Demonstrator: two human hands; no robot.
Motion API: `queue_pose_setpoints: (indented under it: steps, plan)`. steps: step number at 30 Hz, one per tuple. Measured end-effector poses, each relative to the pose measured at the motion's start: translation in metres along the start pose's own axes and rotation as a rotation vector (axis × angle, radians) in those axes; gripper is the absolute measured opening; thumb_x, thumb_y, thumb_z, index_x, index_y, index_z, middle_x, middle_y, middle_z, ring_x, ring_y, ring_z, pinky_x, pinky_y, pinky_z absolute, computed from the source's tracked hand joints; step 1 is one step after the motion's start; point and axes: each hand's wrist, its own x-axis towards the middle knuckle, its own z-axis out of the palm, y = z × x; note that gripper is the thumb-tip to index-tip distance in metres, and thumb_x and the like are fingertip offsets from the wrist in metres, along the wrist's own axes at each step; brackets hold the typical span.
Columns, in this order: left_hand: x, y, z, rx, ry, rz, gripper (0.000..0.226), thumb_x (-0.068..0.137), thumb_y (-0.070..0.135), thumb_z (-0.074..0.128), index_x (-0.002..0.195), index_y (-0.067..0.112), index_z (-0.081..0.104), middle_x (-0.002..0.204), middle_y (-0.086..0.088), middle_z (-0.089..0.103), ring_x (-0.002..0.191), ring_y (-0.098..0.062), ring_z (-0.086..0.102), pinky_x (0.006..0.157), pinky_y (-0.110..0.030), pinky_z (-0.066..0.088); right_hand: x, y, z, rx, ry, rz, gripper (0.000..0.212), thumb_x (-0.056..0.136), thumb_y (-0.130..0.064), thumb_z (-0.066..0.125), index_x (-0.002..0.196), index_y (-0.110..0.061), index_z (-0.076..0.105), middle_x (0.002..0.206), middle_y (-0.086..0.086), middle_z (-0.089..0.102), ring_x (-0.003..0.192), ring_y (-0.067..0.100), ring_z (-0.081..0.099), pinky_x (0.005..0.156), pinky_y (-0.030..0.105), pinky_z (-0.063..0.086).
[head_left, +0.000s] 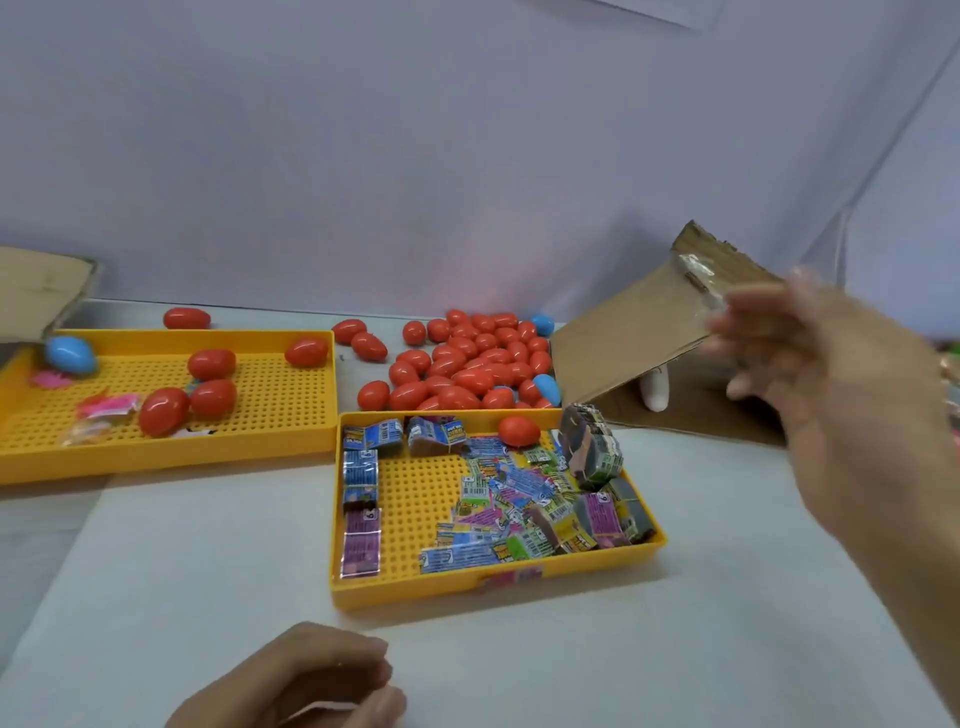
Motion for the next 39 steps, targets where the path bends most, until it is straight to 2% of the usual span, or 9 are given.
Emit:
queue_pose_setpoints:
  steps: [3,6,10,14,19,24,28,31,39]
  plan:
    - [-0.005,-0.002,-0.006,0.052,0.078,0.124,0.019,0.057,0.011,0.087,0.070,0.020,0.077,0.067,-0.012,0.073,0.060,-0.025,0.073,0.056,-0.022,0.058,-0.071,0.025,0.049,0.386,-0.419,0.433,0.041,0.074,-0.053,0.071,0.075,-0.012,0.075,0.062,0.010,0.064,0.047,0.018,0.058,0.037,0.022,0.041]
    - [-0.002,0.003,-0.012,-0.046,0.054,0.170,0.013,0.069,0.020,0.085,0.079,0.018,0.077,0.069,-0.011,0.072,0.061,-0.026,0.072,0.056,-0.025,0.057,-0.132,0.050,0.088,0.428,-0.594,0.631,0.060,0.047,-0.060,0.086,0.070,-0.006,0.073,0.052,0.016,0.057,0.036,0.019,0.048,0.036,0.017,0.033]
    - [0.023,0.019,-0.037,0.084,0.217,0.289,0.013,0.081,0.007,0.080,0.084,0.019,0.076,0.077,-0.003,0.073,0.066,-0.015,0.070,0.058,-0.019,0.054,-0.159,0.064,0.099,0.200,-0.810,0.549,0.042,0.056,-0.055,0.072,0.071,-0.016,0.076,0.053,0.013,0.063,0.046,0.015,0.054,0.046,0.019,0.039]
    - [0.097,0.047,-0.077,0.565,0.441,0.450,0.010,0.088,0.016,0.074,0.091,0.024,0.069,0.091,0.011,0.068,0.088,-0.008,0.065,0.075,-0.022,0.054,-0.155,0.065,0.099,0.130,-0.908,0.519,0.043,0.054,-0.059,0.069,0.073,-0.022,0.076,0.057,0.009,0.066,0.050,0.010,0.057,0.051,0.017,0.041]
    - [0.180,0.052,-0.113,1.170,0.363,-0.019,0.035,0.088,0.035,0.072,0.114,0.011,0.071,0.112,-0.008,0.068,0.103,-0.023,0.060,0.084,-0.033,0.047,-0.152,0.065,0.098,0.140,-0.930,0.524,0.045,0.053,-0.061,0.066,0.074,-0.023,0.076,0.056,0.007,0.066,0.049,0.012,0.052,0.050,0.018,0.039]
    - [0.159,0.061,-0.099,0.989,0.429,0.293,0.030,0.088,0.019,0.074,0.118,0.015,0.068,0.106,0.002,0.066,0.094,-0.013,0.060,0.076,-0.017,0.044,-0.149,0.066,0.097,0.206,-0.922,0.538,0.041,0.058,-0.059,0.065,0.074,-0.023,0.076,0.055,0.005,0.065,0.048,0.011,0.049,0.048,0.017,0.038]
    - [0.090,0.069,-0.056,0.521,0.041,0.549,0.048,0.074,0.026,0.086,0.116,0.024,0.063,0.099,0.007,0.070,0.096,-0.013,0.069,0.079,-0.020,0.057,-0.147,0.070,0.097,0.312,-0.843,0.550,0.040,0.064,-0.054,0.066,0.075,-0.017,0.076,0.052,0.008,0.061,0.041,0.012,0.046,0.041,0.015,0.035]
    - [0.040,0.051,-0.026,0.308,-0.139,0.525,0.042,0.072,0.025,0.085,0.110,0.020,0.068,0.101,0.002,0.071,0.099,-0.024,0.069,0.081,-0.027,0.057,-0.147,0.072,0.098,0.376,-0.757,0.565,0.049,0.069,-0.060,0.064,0.076,-0.013,0.074,0.051,0.010,0.058,0.036,0.013,0.042,0.037,0.015,0.031]
    - [-0.003,0.009,-0.017,0.176,-0.174,0.503,0.035,0.072,0.018,0.084,0.105,0.019,0.074,0.101,0.001,0.070,0.097,-0.027,0.069,0.080,-0.036,0.058,-0.145,0.065,0.084,0.201,-0.781,0.538,0.069,0.067,-0.084,0.058,0.068,-0.016,0.069,0.052,0.007,0.062,0.036,0.010,0.047,0.036,0.014,0.031]
